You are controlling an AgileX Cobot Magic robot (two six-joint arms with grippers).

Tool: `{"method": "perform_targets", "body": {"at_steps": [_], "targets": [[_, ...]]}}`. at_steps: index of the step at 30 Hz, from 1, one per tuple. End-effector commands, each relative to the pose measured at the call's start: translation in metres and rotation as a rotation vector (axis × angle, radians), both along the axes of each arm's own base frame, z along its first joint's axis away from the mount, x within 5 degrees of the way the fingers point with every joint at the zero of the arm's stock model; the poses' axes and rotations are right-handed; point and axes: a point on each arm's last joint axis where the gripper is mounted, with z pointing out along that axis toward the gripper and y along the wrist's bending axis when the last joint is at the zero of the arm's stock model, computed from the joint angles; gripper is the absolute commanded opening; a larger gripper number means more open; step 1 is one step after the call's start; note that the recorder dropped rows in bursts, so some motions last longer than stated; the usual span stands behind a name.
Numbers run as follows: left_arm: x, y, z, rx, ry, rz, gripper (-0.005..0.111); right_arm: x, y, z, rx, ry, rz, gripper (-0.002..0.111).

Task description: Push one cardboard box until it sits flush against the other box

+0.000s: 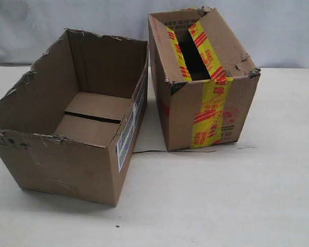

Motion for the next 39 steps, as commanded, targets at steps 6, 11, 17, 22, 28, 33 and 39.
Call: {"method": "perform_targets", "body": {"at_steps": [6,11,17,22,28,33,39], "targets": [[0.0,-0.001,0.004,-0.014,-0.053,-0.008,0.0,0.0,0.0,-0.001,0.005,-0.008,-0.008,0.0],[0.001,-0.002,0.014,-0.261,-0.149,-0.014,0.0,0.0,0.0,-0.001,0.005,-0.008,-0.008,0.0],[0.0,-0.001,0.028,-0.337,-0.222,-0.006,0.0,0.0,0.0,-0.001,0.005,-0.008,-0.008,0.0],[0.029,-0.003,0.025,-0.307,0.045,0.028,0.0,0.0,0.0,-0.001,0.005,-0.008,-0.008,0.0],[0.069,-0.004,0.016,-0.243,0.292,0.062,0.0,0.0,0.0,-0.001,0.005,-0.008,-0.008,0.0],[0.089,-0.004,0.004,-0.216,0.398,0.081,0.0,0.0,0.0,-0.001,0.005,-0.008,-0.008,0.0],[0.111,-0.003,-0.006,-0.183,0.436,0.102,0.0,0.0,0.0,-0.001,0.005,-0.008,-0.008,0.0]]}}
